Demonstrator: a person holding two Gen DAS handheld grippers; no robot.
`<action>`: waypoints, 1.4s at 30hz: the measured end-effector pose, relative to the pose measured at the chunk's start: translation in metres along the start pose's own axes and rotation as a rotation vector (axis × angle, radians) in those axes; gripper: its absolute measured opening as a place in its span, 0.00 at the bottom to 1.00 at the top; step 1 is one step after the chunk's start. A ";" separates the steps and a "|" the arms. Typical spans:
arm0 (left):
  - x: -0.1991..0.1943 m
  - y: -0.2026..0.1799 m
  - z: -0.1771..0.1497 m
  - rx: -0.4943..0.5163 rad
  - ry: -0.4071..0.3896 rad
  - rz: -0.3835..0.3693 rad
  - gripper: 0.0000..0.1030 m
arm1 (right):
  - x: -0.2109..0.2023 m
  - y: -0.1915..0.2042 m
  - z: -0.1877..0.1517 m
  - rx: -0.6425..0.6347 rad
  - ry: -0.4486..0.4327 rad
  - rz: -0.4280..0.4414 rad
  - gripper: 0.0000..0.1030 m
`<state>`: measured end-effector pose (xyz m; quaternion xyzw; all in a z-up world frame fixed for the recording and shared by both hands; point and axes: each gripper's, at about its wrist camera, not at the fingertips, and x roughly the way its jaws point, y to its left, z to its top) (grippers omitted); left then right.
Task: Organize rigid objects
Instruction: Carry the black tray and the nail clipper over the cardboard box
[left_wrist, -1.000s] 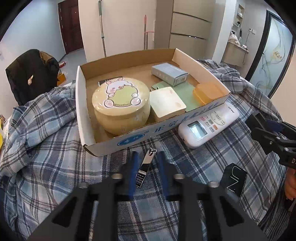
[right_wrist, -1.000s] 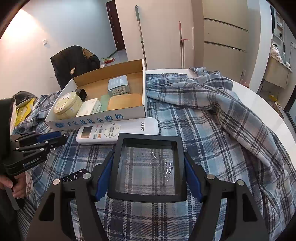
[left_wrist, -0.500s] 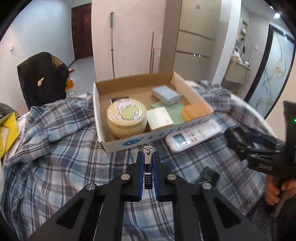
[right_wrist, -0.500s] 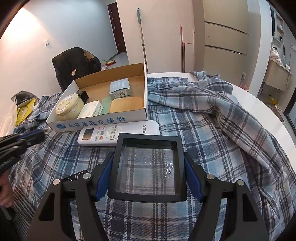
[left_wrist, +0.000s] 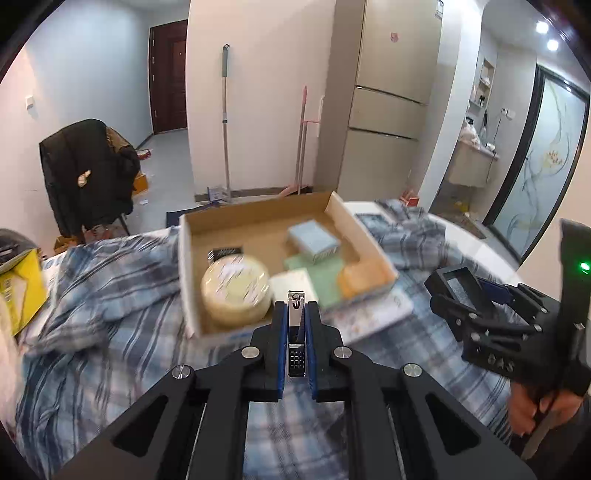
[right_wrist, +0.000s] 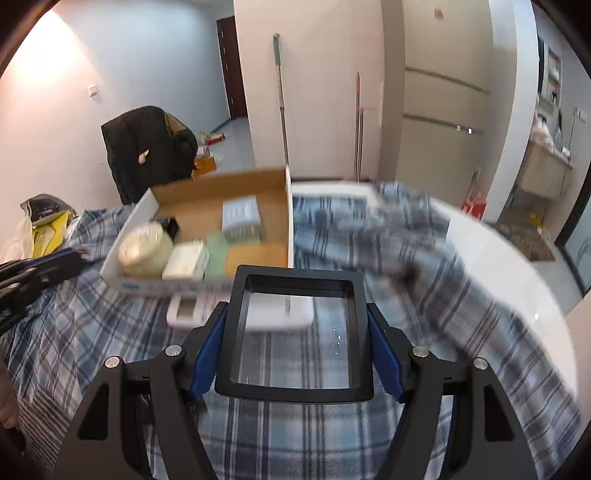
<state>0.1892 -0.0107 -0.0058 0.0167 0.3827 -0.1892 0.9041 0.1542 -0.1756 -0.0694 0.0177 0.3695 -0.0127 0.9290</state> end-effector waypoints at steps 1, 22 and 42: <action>0.008 -0.003 0.007 -0.008 -0.002 0.004 0.10 | -0.002 -0.001 0.006 -0.002 -0.014 -0.005 0.67; 0.148 -0.038 0.030 -0.032 0.129 0.023 0.10 | 0.020 -0.053 0.027 0.075 -0.027 -0.046 0.67; 0.006 0.013 0.067 -0.093 -0.345 0.002 0.87 | 0.001 -0.019 0.057 0.060 -0.068 0.045 0.67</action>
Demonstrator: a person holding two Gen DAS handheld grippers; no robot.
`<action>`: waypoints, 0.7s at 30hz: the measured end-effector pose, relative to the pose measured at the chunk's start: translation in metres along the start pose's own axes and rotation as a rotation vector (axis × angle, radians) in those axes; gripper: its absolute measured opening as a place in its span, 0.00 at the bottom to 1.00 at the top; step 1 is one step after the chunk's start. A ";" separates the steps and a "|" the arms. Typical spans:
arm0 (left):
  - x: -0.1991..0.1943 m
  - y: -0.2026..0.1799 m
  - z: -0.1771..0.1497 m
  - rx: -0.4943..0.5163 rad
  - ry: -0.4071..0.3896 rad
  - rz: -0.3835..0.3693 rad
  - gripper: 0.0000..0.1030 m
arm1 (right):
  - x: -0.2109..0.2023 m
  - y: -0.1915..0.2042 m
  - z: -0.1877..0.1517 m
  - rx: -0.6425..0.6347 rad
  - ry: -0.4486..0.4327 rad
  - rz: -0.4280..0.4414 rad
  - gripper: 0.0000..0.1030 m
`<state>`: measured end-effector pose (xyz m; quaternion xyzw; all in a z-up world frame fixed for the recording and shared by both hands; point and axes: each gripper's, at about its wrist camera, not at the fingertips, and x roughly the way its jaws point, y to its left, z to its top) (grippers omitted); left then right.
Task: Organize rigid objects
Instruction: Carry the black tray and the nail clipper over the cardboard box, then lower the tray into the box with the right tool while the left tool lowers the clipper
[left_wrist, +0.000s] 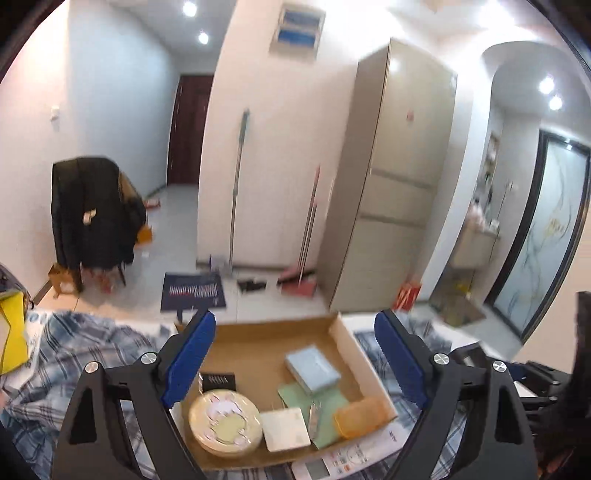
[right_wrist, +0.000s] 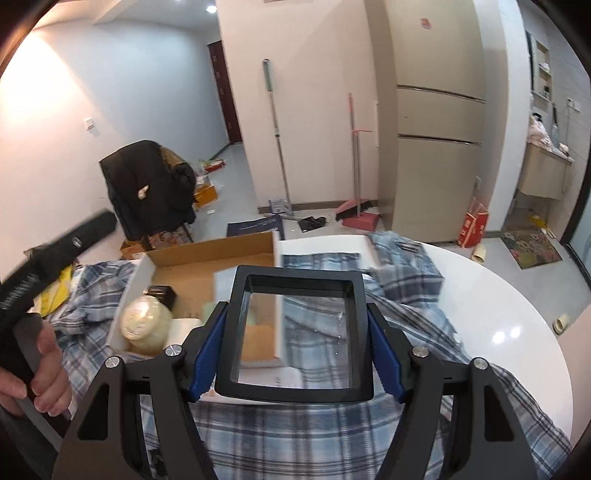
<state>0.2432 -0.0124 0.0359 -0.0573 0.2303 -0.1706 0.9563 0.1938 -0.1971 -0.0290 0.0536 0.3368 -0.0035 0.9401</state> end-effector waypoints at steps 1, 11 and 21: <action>-0.005 0.004 0.000 0.006 -0.019 0.001 0.87 | 0.000 0.007 0.002 -0.012 -0.004 0.003 0.67; 0.003 0.098 -0.004 -0.141 -0.023 0.152 0.87 | 0.049 0.073 0.020 -0.057 0.075 0.122 0.67; 0.023 0.145 -0.024 -0.332 0.079 0.115 0.87 | 0.155 0.114 0.020 -0.032 0.284 0.175 0.67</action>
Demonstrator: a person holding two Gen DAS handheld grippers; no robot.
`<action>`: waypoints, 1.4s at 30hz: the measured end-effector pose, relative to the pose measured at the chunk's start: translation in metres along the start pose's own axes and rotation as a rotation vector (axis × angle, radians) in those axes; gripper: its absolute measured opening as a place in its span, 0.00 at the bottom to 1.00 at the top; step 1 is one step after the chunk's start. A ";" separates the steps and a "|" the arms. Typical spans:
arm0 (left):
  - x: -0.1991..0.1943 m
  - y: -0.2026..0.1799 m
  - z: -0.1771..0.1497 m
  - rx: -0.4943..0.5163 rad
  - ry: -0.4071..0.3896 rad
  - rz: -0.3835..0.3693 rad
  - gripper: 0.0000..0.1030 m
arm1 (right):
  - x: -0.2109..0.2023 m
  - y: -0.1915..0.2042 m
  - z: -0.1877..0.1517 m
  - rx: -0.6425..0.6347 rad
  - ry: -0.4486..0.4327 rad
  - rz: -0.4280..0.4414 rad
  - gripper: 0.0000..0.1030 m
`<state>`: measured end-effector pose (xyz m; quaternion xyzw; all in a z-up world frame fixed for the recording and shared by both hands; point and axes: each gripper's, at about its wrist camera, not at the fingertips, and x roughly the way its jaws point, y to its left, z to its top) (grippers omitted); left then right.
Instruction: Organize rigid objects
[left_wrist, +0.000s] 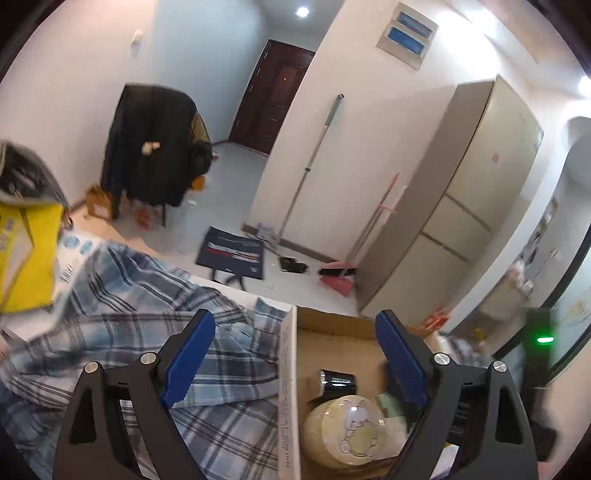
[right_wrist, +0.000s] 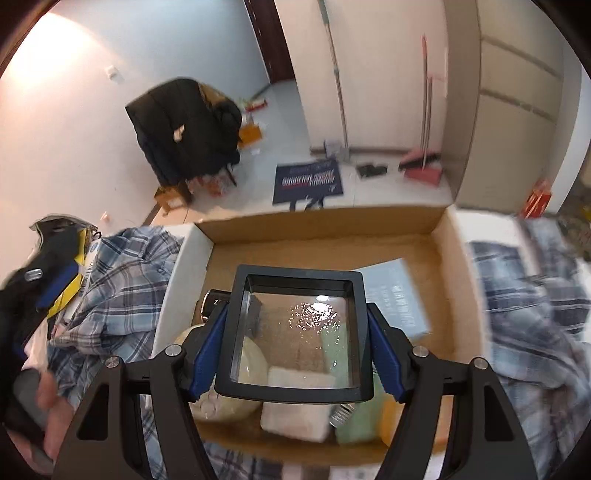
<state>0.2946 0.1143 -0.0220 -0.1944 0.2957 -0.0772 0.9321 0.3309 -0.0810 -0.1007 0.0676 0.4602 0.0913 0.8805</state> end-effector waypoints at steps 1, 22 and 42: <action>-0.001 0.001 0.000 0.003 -0.004 0.000 0.87 | 0.008 -0.003 0.002 0.020 0.020 0.020 0.67; -0.026 -0.038 0.008 0.110 -0.050 -0.015 0.87 | -0.025 -0.015 0.004 -0.003 -0.088 -0.067 0.79; -0.205 -0.140 -0.020 0.393 -0.251 -0.088 0.90 | -0.277 -0.001 -0.107 -0.115 -0.462 -0.328 0.99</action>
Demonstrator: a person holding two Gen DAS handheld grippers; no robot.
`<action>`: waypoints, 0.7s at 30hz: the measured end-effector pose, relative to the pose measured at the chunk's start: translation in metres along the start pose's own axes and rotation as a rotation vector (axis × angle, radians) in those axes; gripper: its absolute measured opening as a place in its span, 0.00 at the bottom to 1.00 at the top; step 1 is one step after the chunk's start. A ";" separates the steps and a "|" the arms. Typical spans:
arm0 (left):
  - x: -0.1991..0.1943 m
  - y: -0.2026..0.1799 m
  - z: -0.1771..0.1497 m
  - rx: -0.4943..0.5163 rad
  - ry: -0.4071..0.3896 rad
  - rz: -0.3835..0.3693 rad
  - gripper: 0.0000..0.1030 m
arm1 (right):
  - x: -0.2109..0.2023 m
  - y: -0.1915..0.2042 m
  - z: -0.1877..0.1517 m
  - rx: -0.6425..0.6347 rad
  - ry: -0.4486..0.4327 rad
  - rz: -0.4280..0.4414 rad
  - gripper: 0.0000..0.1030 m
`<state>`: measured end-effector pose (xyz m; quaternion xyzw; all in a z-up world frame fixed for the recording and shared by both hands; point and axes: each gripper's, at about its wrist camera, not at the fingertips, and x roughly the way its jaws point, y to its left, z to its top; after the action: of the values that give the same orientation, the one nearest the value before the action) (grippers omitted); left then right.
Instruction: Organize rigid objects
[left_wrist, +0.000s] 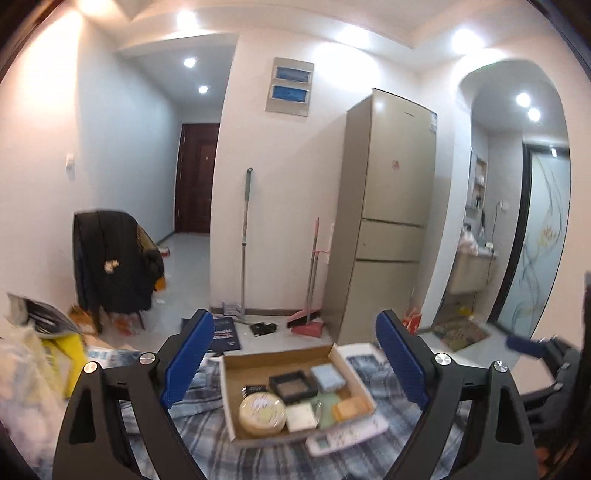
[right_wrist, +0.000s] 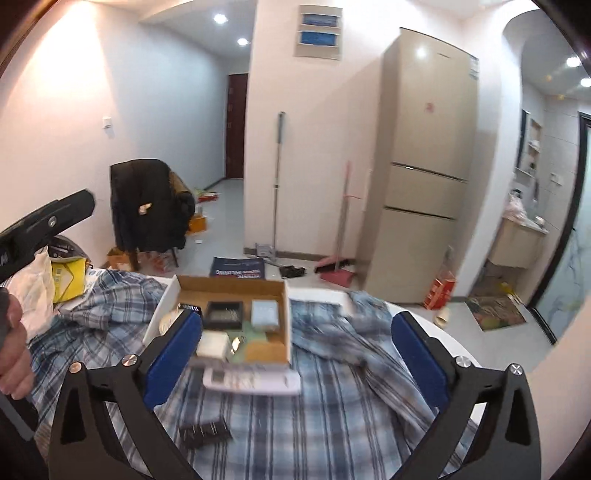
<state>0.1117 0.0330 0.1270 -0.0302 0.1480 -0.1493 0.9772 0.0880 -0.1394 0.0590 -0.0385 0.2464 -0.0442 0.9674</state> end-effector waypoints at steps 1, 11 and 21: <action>-0.009 0.001 -0.003 -0.005 -0.008 0.014 0.97 | -0.012 -0.004 -0.008 0.024 -0.011 0.008 0.99; -0.067 0.008 -0.044 -0.065 -0.013 -0.017 1.00 | -0.045 -0.009 -0.057 0.077 -0.066 -0.004 0.99; -0.045 -0.022 -0.079 0.030 0.089 0.016 1.00 | -0.039 -0.016 -0.068 0.081 -0.076 0.017 0.99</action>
<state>0.0404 0.0240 0.0665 -0.0077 0.1892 -0.1451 0.9711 0.0200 -0.1547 0.0198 0.0013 0.2080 -0.0443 0.9771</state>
